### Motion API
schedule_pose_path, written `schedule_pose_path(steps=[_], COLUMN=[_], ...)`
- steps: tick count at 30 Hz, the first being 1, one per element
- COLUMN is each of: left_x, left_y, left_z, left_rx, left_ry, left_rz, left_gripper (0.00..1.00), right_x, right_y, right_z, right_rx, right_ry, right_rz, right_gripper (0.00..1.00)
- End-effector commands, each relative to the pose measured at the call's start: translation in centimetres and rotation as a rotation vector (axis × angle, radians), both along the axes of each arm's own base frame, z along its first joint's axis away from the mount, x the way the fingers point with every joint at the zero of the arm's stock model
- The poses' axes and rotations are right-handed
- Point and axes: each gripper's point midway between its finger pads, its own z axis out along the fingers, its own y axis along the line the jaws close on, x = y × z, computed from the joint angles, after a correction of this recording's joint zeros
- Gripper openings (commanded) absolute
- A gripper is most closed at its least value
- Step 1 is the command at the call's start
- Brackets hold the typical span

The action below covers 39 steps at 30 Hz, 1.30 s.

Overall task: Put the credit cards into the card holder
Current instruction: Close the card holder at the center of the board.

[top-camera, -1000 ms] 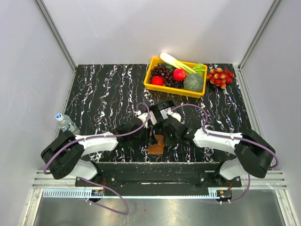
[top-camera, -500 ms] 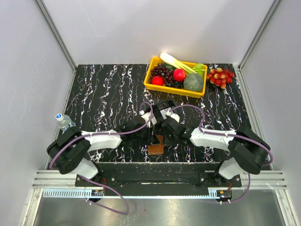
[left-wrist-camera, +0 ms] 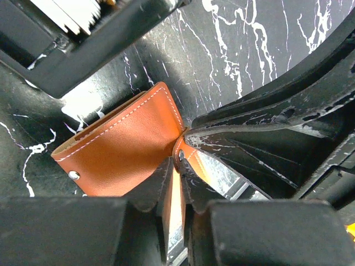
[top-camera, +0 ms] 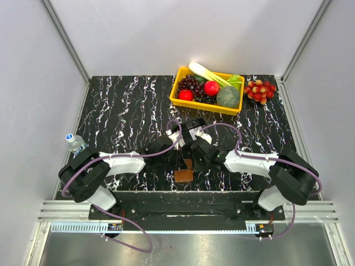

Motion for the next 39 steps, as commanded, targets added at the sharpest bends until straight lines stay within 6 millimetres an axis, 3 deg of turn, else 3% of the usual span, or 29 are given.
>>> schedule_pose_path(steps=[1,6,15,30,39], left_x=[0.9,1.0,0.7,1.1,1.2], left_y=[-1.2,-0.9,-0.2,1.2,1.9], left_z=[1.5,1.7,2.0,1.1,0.4], left_rx=[-0.047,-0.04,-0.04,0.026,0.064], left_ry=[-0.035,-0.047,-0.058,-0.084,-0.091], left_rz=[-0.013,-0.007,0.013,0.057,0.066], left_gripper=[0.11,0.0,0.0,0.0,0.0], right_x=[1.0,1.2,1.8,0.6,0.7], right_y=[0.6,0.4,0.1,2.8,3.3], right_z=[1.2,2.2,5.2,3.0,2.8], right_rx=[0.025,0.042,0.077,0.079,0.079], right_ry=[-0.031,-0.058,-0.129,-0.004,0.008], right_rz=[-0.002,-0.011,-0.026,0.084,0.098], right_gripper=[0.2,0.21,0.29,0.12,0.11])
